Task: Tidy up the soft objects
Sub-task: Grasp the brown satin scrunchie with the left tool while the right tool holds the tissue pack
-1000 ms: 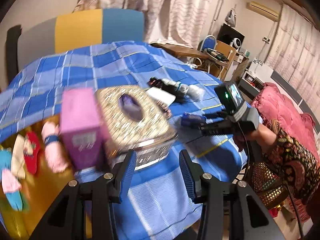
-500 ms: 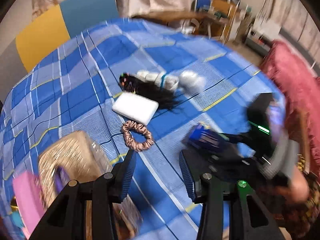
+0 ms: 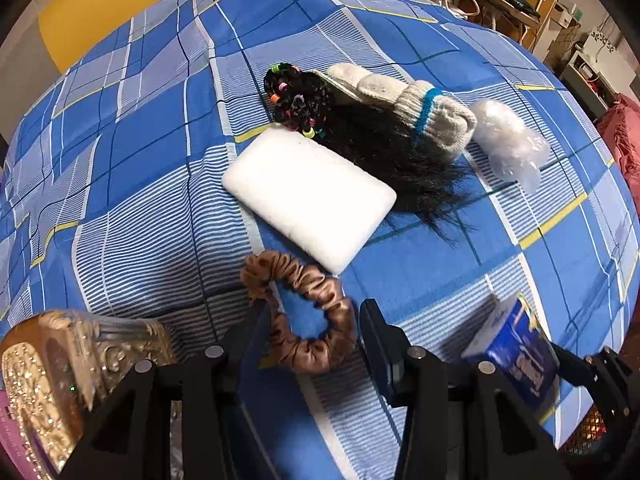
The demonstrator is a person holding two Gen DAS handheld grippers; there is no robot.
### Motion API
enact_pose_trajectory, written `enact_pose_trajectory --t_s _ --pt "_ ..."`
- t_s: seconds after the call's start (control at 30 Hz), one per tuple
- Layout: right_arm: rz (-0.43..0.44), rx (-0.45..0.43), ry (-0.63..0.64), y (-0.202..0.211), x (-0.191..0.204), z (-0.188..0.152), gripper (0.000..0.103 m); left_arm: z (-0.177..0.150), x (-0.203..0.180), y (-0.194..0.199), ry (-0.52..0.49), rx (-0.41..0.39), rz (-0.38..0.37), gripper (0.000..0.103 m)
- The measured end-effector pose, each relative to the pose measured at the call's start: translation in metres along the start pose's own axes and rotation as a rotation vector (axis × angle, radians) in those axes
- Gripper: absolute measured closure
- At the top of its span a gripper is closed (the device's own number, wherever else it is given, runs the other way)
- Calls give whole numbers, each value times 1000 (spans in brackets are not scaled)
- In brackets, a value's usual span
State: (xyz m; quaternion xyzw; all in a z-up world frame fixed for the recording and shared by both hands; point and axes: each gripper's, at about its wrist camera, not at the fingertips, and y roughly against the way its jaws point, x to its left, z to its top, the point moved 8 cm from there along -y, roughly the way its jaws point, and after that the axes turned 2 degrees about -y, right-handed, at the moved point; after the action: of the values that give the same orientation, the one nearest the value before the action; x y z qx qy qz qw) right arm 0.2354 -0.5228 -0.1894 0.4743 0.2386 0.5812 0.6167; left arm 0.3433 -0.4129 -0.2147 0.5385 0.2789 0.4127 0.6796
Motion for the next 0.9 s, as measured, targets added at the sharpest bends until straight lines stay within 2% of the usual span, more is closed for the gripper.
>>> enact_pose_trajectory --t_s 0.1,0.2,0.27,0.3,0.43,0.57,0.73,0.9 --pt "7 3 -5 -1 2 0 43 -1 -1 -5 -25 10 39 55" --pt "9 4 -7 -1 2 -1 43 -1 -3 -9 -29 17 41 55" --pt "11 5 -9 -1 0 0 43 -2 -7 -9 -13 18 8 64" --pt "12 6 -9 -1 0 0 43 -4 -8 -10 6 25 -24 73" --pt "16 5 -14 0 -1 0 43 -11 -3 -8 58 27 -80 92" --pt "22 6 -22 0 -1 1 43 -19 -3 4 88 -12 -142 94" --pt "22 5 -23 1 -1 0 43 -21 -8 34 71 -97 -201 95" --pt "29 2 -29 2 -2 0 44 -29 -9 68 91 -148 -304 95"
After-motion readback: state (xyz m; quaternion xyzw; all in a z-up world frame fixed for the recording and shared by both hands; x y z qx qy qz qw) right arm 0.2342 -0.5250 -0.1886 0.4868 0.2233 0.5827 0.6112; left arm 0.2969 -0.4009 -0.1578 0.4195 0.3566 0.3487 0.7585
